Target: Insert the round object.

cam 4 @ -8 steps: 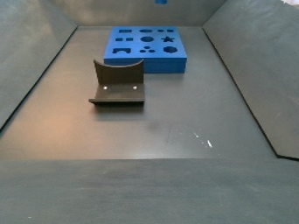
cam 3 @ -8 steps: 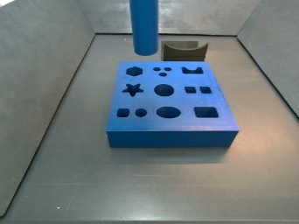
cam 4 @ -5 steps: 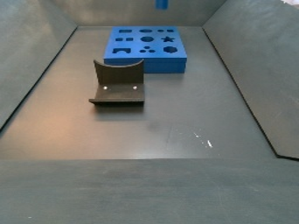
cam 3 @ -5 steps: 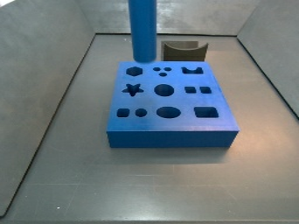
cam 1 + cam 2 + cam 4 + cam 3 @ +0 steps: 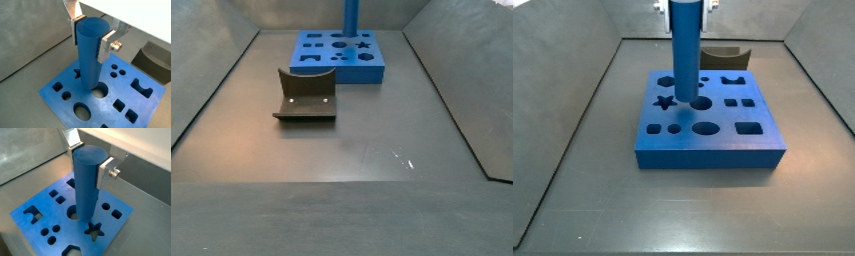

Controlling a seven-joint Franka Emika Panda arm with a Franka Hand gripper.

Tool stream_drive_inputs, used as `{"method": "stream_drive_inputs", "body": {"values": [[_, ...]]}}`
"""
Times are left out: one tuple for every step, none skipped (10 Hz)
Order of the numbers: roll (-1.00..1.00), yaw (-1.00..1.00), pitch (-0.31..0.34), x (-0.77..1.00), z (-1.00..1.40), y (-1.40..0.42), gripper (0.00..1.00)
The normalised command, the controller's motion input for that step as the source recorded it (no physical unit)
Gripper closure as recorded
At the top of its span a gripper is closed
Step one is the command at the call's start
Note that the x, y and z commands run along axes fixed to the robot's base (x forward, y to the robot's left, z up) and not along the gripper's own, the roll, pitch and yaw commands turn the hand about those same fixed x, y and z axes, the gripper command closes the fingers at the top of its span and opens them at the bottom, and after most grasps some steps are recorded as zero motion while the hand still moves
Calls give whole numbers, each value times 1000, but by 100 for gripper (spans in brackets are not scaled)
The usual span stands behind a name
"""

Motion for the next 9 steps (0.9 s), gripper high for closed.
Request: {"method": "stream_drive_inputs", "body": {"values": [[0,0,0,320,-286,106,100],[0,0,-47,283,-400,186,100],[0,0,0,234,-146,103,100],[0,0,41,274,-83,120,100],[0,0,40,343,-109,51,100],[0,0,39,394,-129,83,100],[0,0,0,231,-197,0,100],[0,0,0,143,-214,-54,100],[0,0,-4,71,-200,-66,100]]}}
